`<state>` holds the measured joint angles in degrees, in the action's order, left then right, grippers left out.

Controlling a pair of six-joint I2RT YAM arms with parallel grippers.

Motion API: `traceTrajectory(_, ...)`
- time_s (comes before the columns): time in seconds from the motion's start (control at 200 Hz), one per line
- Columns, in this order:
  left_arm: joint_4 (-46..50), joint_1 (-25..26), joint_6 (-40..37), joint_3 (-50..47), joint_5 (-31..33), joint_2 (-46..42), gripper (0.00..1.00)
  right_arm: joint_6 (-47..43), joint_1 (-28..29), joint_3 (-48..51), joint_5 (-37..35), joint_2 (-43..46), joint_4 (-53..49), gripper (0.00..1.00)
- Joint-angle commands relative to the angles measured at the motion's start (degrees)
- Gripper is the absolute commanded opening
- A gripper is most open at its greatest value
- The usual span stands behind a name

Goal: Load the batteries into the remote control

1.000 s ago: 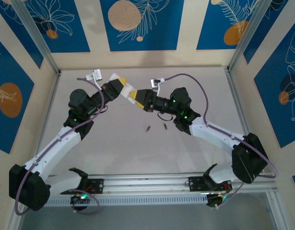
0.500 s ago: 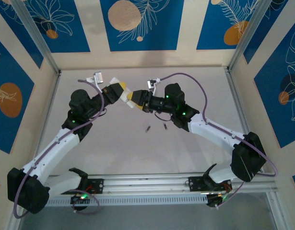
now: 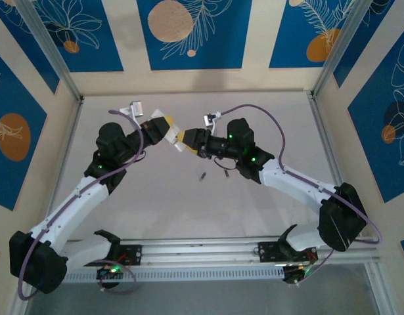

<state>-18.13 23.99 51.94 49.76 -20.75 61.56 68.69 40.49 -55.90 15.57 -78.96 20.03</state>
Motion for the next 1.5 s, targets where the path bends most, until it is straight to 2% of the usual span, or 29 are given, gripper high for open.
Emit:
traceTrajectory(0.0,-5.08,-0.52,-0.09,1.15,0.34,-0.94,0.02,-0.75,-0.41,1.89,0.72,0.65,-3.01,0.49)
traceTrajectory(0.465,2.60,-0.69,-5.39,2.87,4.41,-1.45,0.04,-2.79,-1.56,5.83,0.14,4.68,-5.18,0.44)
traceTrajectory(0.61,5.53,-0.96,-7.24,2.69,5.63,-2.73,0.04,-9.11,-3.19,7.47,-3.85,9.89,-11.32,0.42)
traceTrajectory(0.78,5.61,-1.14,-7.08,0.95,4.61,-4.01,0.04,-21.44,-6.17,5.56,-13.35,12.87,-21.04,0.42)
traceTrajectory(0.895,5.64,-1.11,-6.81,-0.77,3.58,-4.70,0.03,-29.98,-10.57,-0.10,-17.99,5.80,-29.09,0.42)
traceTrajectory(1.03,7.50,-1.14,-6.85,-2.31,2.59,-5.62,0.03,-36.49,-15.92,-9.72,-15.64,-8.29,-36.64,0.38)
traceTrajectory(1.155,9.54,-1.23,-6.77,-3.64,2.23,-6.19,0.03,-40.40,-17.44,-16.56,-15.49,-19.25,-40.10,0.38)
traceTrajectory(1.291,9.87,-1.24,-6.29,-5.56,1.46,-6.35,0.03,-41.97,-18.11,-22.84,-14.08,-28.08,-44.77,0.38)
traceTrajectory(1.496,8.29,-1.31,-4.76,-9.38,2.82,-5.94,0.04,-39.70,-20.30,-24.92,-11.52,-33.92,-46.09,0.43)
